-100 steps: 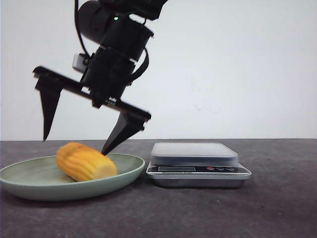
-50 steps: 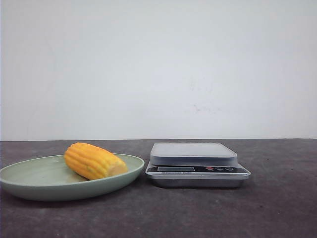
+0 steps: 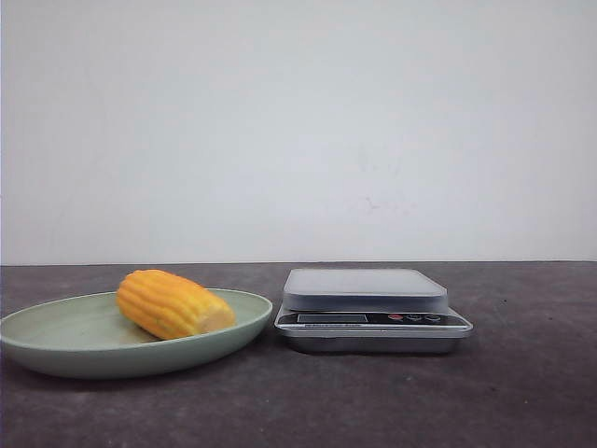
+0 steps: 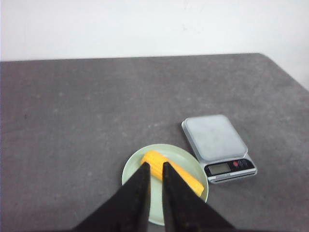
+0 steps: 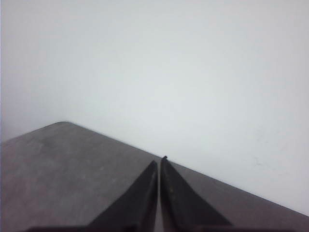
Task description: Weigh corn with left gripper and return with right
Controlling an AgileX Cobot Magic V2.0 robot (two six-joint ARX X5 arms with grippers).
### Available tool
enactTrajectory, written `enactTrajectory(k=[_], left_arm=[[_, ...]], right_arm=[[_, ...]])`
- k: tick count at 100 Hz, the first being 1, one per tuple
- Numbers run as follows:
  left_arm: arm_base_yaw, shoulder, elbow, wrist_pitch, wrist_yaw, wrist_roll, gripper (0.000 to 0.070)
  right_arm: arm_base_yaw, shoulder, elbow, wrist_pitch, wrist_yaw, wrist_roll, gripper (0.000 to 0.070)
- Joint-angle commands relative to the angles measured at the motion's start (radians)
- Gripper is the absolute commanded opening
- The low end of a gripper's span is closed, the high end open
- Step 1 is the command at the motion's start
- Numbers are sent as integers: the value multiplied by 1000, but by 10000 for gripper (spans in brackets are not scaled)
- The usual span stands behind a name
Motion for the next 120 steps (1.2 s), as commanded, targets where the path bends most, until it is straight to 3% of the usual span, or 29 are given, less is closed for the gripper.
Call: enactTrajectory(k=[1, 75, 89, 102, 110, 120], left_arm=[[-5, 5, 15, 12, -3, 13, 2], [-4, 5, 15, 18, -3, 13, 3], [-5, 5, 15, 21, -3, 13, 2], [-5, 5, 15, 20, -3, 13, 3], [-5, 5, 15, 21, -3, 13, 3], [-5, 5, 15, 21, -3, 13, 3]], right_arm=[[7, -8, 10, -13, 6, -32, 1], [0, -62, 10, 42, 9, -32, 1], [-116, -123, 9, -88, -11, -40, 1], [-308, -206, -69, -275, -118, -66, 1], [-418, -293, -214, -230, -158, -66, 1], [-528, -430, -452, -58, -203, -59, 1]])
